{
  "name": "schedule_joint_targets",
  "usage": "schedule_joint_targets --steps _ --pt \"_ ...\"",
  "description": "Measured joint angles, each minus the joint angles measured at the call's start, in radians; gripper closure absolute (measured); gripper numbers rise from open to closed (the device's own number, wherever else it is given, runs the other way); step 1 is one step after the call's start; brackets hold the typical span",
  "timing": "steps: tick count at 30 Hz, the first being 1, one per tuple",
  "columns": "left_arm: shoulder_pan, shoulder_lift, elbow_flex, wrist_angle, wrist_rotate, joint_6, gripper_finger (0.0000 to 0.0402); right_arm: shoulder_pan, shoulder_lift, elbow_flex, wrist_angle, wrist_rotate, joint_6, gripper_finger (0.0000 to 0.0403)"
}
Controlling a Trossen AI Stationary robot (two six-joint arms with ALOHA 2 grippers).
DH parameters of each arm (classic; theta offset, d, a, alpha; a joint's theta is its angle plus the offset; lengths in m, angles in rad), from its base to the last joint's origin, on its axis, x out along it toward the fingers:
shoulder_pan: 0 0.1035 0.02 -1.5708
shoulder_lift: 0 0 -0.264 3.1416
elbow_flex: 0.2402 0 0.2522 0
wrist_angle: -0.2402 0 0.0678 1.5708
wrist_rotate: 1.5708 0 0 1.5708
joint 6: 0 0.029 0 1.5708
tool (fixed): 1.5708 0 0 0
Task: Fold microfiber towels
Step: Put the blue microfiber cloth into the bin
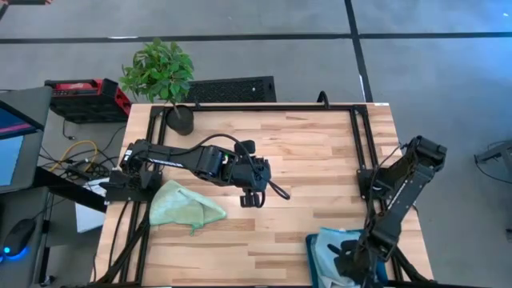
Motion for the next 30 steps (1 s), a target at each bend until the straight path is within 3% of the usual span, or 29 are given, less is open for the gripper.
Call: schedule_joint_targets --steps 4,9,22,25,30 --pt "0.000 0.000 0.000 0.000 0.022 0.000 0.0256 0.001 -0.001 0.000 0.050 0.004 0.021 0.0396" --pt "0.000 0.000 0.000 0.000 0.022 0.005 0.0256 0.000 0.000 0.000 -0.064 0.011 0.053 0.0388" --pt "0.000 0.000 0.000 -0.001 0.022 0.027 0.0256 -0.035 0.000 0.000 -0.122 -0.030 0.053 0.0297" --pt "0.000 0.000 0.000 -0.004 0.022 0.027 0.0256 -0.034 0.000 0.000 -0.121 -0.088 0.077 0.0263" --pt "0.000 0.000 0.000 -0.004 0.022 0.041 0.0256 -0.045 -0.003 0.000 -0.080 -0.279 0.088 0.0218"
